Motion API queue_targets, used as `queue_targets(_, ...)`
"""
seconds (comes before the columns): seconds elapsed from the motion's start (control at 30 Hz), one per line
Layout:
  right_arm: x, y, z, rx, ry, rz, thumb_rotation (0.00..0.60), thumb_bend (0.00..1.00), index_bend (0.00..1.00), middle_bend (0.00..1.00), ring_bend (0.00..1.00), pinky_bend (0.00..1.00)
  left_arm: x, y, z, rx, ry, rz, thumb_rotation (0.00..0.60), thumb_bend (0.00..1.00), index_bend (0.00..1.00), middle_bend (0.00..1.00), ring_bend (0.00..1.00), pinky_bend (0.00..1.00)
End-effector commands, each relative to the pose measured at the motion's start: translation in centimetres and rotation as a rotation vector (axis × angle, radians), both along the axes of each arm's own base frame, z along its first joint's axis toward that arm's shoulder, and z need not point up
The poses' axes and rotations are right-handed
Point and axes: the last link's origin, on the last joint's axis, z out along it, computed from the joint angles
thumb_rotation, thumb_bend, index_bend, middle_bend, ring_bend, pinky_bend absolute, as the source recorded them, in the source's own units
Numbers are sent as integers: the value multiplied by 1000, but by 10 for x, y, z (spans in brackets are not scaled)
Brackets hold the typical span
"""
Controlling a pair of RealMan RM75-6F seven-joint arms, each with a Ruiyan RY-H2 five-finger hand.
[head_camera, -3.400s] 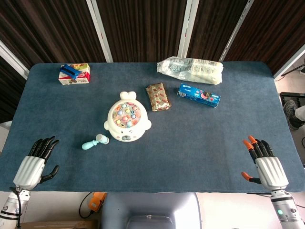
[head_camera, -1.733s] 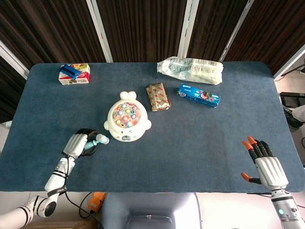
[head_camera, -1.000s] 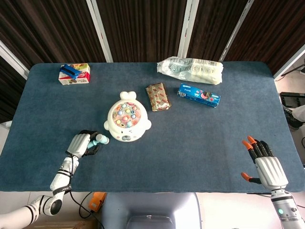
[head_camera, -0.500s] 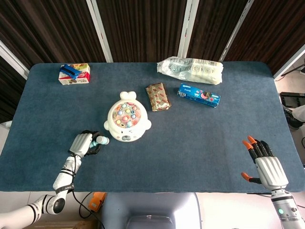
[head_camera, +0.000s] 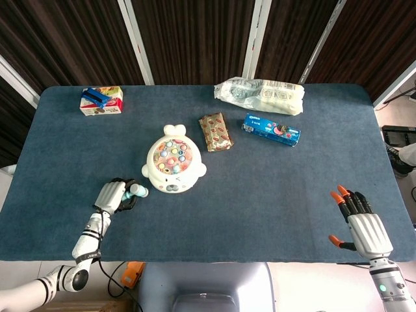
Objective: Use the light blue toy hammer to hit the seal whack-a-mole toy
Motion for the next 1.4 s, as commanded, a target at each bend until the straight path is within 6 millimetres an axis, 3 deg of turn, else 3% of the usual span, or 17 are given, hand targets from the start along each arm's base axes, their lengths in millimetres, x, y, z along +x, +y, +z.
queue_targets(0.03, 0, 0, 0, 0, 0, -1, 600, 290, 0, 0, 0, 0, 0, -1, 0, 0, 5, -4, 589, 527, 428, 430, 342, 238)
queue_targets(0.6, 0, 1, -1, 5, 3, -1, 600, 290, 0, 0, 0, 0, 4, -5, 4, 56, -19, -24, 600, 731, 578, 585, 419, 318)
queue_targets(0.8, 0, 0, -1, 6, 5, -2, 600, 290, 0, 0, 0, 0, 8, -7, 10, 117, -58, -33, 600, 746, 623, 697, 525, 537)
queue_targets(0.93, 0, 1, -1, 8, 5, -2, 600, 290, 0, 0, 0, 0, 10, -9, 17, 152, -93, -41, 600, 743, 660, 785, 642, 749)
queue_targets(1.13, 0, 1, -2, 12, 8, -2, 600, 290, 0, 0, 0, 0, 11, -13, 25, 190, -101, -58, 600, 750, 690, 879, 770, 958)
queue_targets(1.4, 0, 1, -2, 15, 8, -1, 600, 290, 0, 0, 0, 0, 18, -11, 34, 221, -151, -82, 600, 786, 713, 929, 850, 1000)
